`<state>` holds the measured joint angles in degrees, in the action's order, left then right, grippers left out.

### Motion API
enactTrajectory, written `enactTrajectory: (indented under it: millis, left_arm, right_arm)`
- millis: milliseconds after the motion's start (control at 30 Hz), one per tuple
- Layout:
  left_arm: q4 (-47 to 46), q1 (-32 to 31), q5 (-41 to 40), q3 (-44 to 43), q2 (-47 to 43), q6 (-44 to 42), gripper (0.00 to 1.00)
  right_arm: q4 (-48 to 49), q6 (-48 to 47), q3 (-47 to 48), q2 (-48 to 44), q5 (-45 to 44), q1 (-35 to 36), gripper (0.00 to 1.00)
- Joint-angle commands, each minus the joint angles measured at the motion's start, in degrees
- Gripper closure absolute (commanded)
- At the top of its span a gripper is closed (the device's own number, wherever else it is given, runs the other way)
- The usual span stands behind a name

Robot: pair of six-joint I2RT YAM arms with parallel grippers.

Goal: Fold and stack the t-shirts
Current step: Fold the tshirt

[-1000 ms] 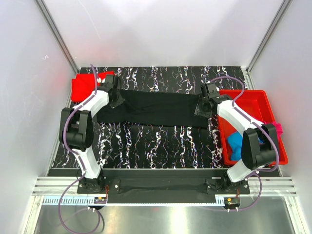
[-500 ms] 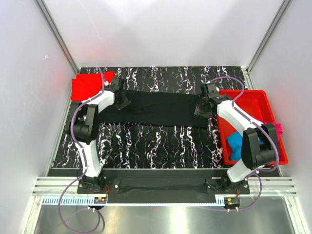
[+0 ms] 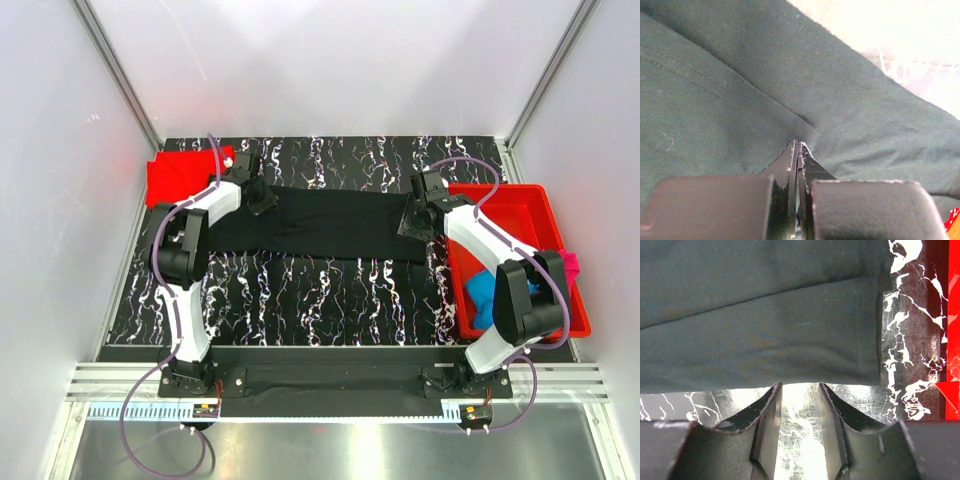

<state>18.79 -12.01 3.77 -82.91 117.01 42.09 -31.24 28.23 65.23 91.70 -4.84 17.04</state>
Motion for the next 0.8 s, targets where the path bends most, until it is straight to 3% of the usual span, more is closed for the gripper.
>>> enactTrajectory:
  millis: [0,167,367,467,600,767]
  left_arm:
    - [-1.65,-0.21,1.41,-1.99,1.81,0.28,1.0]
    - [4.3,0.32,-2.35,-5.14,-0.81,-3.13,0.99]
    - [15.99,3.39,-8.93,-7.97,-9.59,-10.08,0.68]
    - [16.81,5.32,-11.58,0.51,-16.71,-10.45,0.55]
    - [12.17,11.46,-8.79,17.14,-27.86,-8.78,0.52]
    - [4.43,18.59,-1.76,29.64,-32.19,-7.11,0.49]
  right_arm:
    - [1.36,-0.98,-0.02,0.23,0.53,0.54,0.58]
    - [1.45,-3.78,-0.19,0.06,3.78,0.54,0.56]
    - [1.36,-4.59,-0.63,3.39,4.67,0.45,0.57]
    - [2.77,-3.8,-1.77,5.24,4.67,0.45,0.59]
    - [2.59,-3.18,-2.3,7.35,3.53,0.45,0.6]
    - [2.86,-2.74,-4.06,7.26,1.68,0.45,0.61]
